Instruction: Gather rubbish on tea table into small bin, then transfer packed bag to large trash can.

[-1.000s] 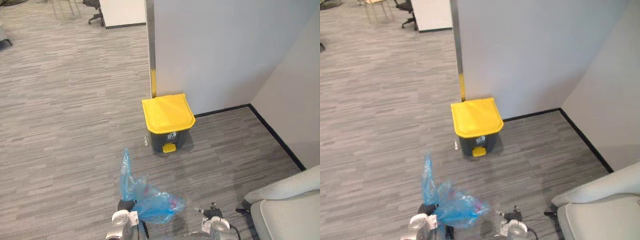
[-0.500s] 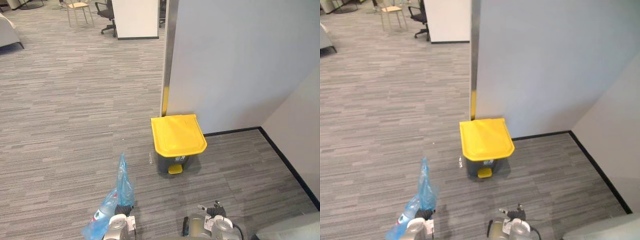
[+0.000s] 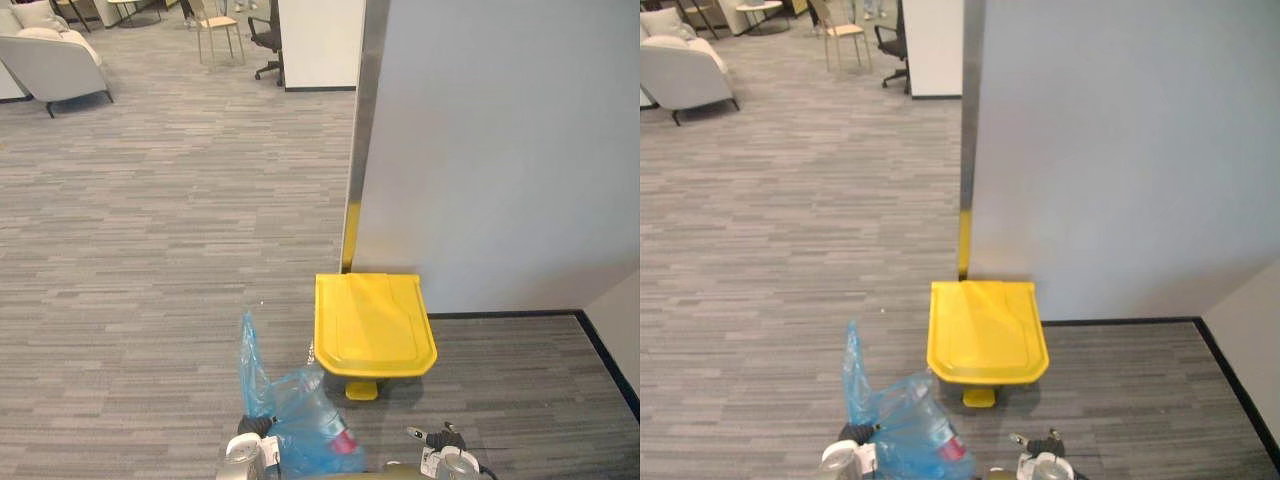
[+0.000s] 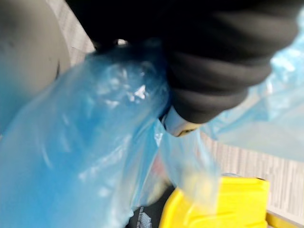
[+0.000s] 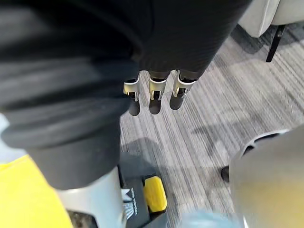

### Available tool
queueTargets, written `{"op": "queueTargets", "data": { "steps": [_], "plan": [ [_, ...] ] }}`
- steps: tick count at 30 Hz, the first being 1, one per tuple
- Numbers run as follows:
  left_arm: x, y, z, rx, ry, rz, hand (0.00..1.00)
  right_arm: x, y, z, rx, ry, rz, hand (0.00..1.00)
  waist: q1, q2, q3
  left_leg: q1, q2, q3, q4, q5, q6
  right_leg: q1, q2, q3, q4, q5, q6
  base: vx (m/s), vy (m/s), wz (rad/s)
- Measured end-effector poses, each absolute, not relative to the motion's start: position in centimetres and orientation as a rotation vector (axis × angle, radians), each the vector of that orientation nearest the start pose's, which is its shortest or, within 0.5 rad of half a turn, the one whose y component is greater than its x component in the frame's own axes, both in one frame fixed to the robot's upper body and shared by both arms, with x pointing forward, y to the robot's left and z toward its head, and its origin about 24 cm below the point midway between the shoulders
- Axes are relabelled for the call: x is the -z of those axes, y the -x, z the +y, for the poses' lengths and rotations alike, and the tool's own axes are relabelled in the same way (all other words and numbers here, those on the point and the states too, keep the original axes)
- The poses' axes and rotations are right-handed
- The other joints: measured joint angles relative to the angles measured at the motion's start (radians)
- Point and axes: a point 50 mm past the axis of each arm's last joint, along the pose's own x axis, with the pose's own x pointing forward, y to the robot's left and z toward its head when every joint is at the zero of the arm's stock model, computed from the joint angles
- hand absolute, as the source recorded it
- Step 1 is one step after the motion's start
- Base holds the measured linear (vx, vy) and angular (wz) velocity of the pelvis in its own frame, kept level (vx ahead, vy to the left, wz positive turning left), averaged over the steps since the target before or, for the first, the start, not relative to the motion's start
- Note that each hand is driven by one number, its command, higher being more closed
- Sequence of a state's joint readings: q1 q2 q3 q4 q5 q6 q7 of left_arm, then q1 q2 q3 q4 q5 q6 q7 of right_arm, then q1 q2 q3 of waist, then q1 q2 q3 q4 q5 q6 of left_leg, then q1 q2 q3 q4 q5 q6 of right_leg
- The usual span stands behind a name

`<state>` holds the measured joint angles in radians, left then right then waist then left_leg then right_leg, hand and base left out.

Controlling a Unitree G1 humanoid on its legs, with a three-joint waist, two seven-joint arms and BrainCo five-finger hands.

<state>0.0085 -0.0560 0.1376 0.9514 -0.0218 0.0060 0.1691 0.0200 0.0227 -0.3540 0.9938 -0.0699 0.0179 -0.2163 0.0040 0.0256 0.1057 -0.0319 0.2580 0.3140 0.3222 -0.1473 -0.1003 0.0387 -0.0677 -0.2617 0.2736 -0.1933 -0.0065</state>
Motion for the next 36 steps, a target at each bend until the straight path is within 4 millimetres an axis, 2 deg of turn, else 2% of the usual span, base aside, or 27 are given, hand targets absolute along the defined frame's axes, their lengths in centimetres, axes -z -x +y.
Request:
{"op": "queueTargets", "data": {
  "steps": [1, 4, 7, 13, 17, 20, 22, 23, 24, 25, 27, 28, 29, 31, 32, 34, 35, 36],
  "plan": [
    [14.8, -14.0, 15.7, -0.272, 0.052, 0.978, 1.0, 15.4, -11.5, -19.6, 0.485, -0.03, 1.057, 0.0, 0.004, -0.022, -0.011, 0.022, -0.031, -0.008, -0.036, 0.01, -0.017, -0.003, -0.013, 0.024, -0.012, 0.0, 0.024, 0.19, 0.172, -0.09],
    [14.8, -13.8, 15.9, -0.265, 0.035, 0.984, 1.0, 15.5, -11.2, -19.3, 0.494, -0.054, 1.062, 0.0, 0.002, -0.035, -0.017, 0.07, -0.079, 0.009, -0.119, 0.013, -0.012, 0.018, -0.046, 0.055, -0.06, 0.021, 0.057, 0.1, 0.16, -0.11],
    [15.2, -13.3, 15.6, -0.232, 0.006, 1.01, 1.0, 15.6, -10.9, -19.4, 0.505, -0.058, 1.071, 0.0, 0.0, -0.034, -0.018, 0.127, -0.117, 0.037, -0.198, 0.031, 0.002, 0.049, -0.064, 0.083, -0.107, 0.037, 0.081, 0.04, 0.125, -0.17],
    [15.5, -12.6, 16.6, -0.235, -0.041, 1.04, 1.0, 15.6, -10.9, -19.7, 0.503, -0.046, 1.072, 0.0, -0.005, -0.029, -0.01, 0.175, -0.137, 0.064, -0.323, 0.09, -0.004, 0.032, -0.047, 0.119, -0.142, 0.066, 0.076, -0.01, 0.016, -0.19],
    [15.6, -12.2, 17.4, -0.257, -0.05, 1.05, 1.0, 15.9, -10.5, -19.9, 0.496, -0.031, 1.102, 0.0, -0.002, -0.026, -0.001, 0.198, -0.138, 0.084, -0.352, 0.095, -0.006, 0.031, -0.039, 0.146, -0.152, 0.081, 0.075, -0.05, 0.003, -0.21],
    [15.7, -11.7, 18.0, -0.287, -0.041, 1.061, 1.0, 15.8, -10.6, -20.0, 0.492, -0.021, 1.098, 0.0, -0.001, -0.032, 0.005, 0.211, -0.151, 0.099, -0.374, 0.101, 0.0, 0.03, -0.042, 0.165, -0.172, 0.099, 0.083, -0.08, 0.045, -0.22],
    [15.6, -11.8, 18.2, -0.29, -0.047, 1.058, 1.0, 15.8, -10.8, -19.9, 0.481, -0.016, 1.093, 0.0, -0.001, -0.046, 0.014, 0.213, -0.167, 0.099, -0.378, 0.101, 0.006, 0.019, -0.061, 0.163, -0.149, 0.089, 0.092, -0.07, 0.063, -0.03],
    [15.5, -12.0, 18.5, -0.293, -0.053, 1.051, 1.0, 15.7, -11.0, -19.7, 0.471, -0.014, 1.087, 0.0, 0.001, -0.059, 0.022, 0.215, -0.184, 0.096, -0.376, 0.09, 0.025, -0.005, -0.085, 0.162, -0.09, 0.059, 0.103, -0.1, 0.059, 0.15],
    [15.4, -12.3, 18.6, -0.294, -0.057, 1.041, 1.0, 15.7, -11.2, -19.8, 0.47, -0.013, 1.078, 0.0, -0.003, -0.068, 0.043, 0.212, -0.192, 0.058, -0.359, 0.056, 0.023, -0.051, -0.111, 0.166, 0.057, 0.038, 0.115, -0.09, 0.044, 0.18],
    [15.4, -12.4, 18.6, -0.294, -0.057, 1.041, 1.0, 15.6, -11.3, -19.8, 0.468, -0.014, 1.074, 0.0, -0.003, -0.067, 0.045, 0.212, -0.191, 0.056, -0.352, 0.052, 0.026, -0.063, -0.114, 0.167, 0.088, 0.04, 0.114, -0.1, 0.05, 0.39],
    [15.1, -13.0, 18.9, -0.315, -0.039, 1.018, 1.0, 15.3, -12.0, -19.6, 0.471, -0.025, 1.035, 0.0, -0.003, -0.064, 0.07, 0.216, -0.177, 0.013, -0.291, 0.016, 0.045, -0.184, -0.133, 0.163, 0.362, 0.095, 0.101, -0.03, 0.056, 0.49],
    [15.0, -13.1, 19.1, -0.33, -0.034, 1.01, 1.0, 15.2, -12.1, -19.4, 0.468, -0.029, 1.028, 0.0, 0.001, -0.073, 0.072, 0.219, -0.158, -0.002, -0.249, -0.009, 0.05, -0.234, -0.13, 0.162, 0.453, 0.088, 0.09, 0.06, 0.033, 0.41],
    [15.0, -13.1, 19.2, -0.33, -0.036, 1.007, 1.0, 15.2, -12.4, -19.4, 0.461, -0.027, 1.025, 0.0, 0.01, -0.072, 0.074, 0.218, -0.131, -0.01, -0.199, -0.042, 0.049, -0.265, -0.118, 0.136, 0.448, 0.057, 0.086, 0.12, 0.033, 0.32],
    [15.0, -13.2, 19.2, -0.328, -0.038, 1.004, 1.0, 15.1, -12.7, -19.3, 0.458, -0.028, 1.015, 0.0, 0.012, -0.073, 0.075, 0.214, -0.107, -0.022, -0.144, -0.08, 0.05, -0.32, -0.116, 0.095, 0.38, 0.061, 0.094, 0.15, 0.01, 0.14],
    [14.9, -13.4, 19.1, -0.324, -0.039, 1.002, 1.0, 14.7, -13.7, -19.3, 0.452, -0.029, 0.99, 0.0, 0.012, -0.072, 0.08, 0.209, -0.088, -0.022, -0.09, -0.119, 0.045, -0.374, -0.114, 0.062, 0.255, 0.104, 0.097, 0.22, -0.04, 0.01],
    [14.9, -13.8, 18.9, -0.319, -0.032, 0.995, 1.0, 14.3, -14.5, -19.4, 0.453, -0.029, 0.96, 0.0, 0.009, -0.063, 0.104, 0.207, -0.059, -0.019, -0.001, -0.187, 0.025, -0.383, -0.108, 0.014, 0.153, 0.166, 0.108, 0.27, -0.102, 0.09],
    [14.8, -14.0, 18.5, -0.314, -0.025, 0.99, 1.0, 14.4, -14.2, -19.4, 0.455, -0.023, 0.968, 0.0, 0.012, -0.064, 0.1, 0.211, -0.057, -0.023, 0.027, -0.221, 0.018, -0.345, -0.104, 0.01, 0.141, 0.151, 0.11, 0.33, -0.163, 0.08],
    [14.7, -14.5, 18.4, -0.309, -0.021, 0.977, 1.0, 14.5, -14.1, -19.2, 0.454, -0.026, 0.98, 0.0, 0.025, -0.077, 0.101, 0.212, -0.063, -0.023, 0.048, -0.244, -0.005, -0.318, -0.102, 0.02, 0.101, 0.105, 0.113, 0.42, -0.199, -0.13]
  ]
}}
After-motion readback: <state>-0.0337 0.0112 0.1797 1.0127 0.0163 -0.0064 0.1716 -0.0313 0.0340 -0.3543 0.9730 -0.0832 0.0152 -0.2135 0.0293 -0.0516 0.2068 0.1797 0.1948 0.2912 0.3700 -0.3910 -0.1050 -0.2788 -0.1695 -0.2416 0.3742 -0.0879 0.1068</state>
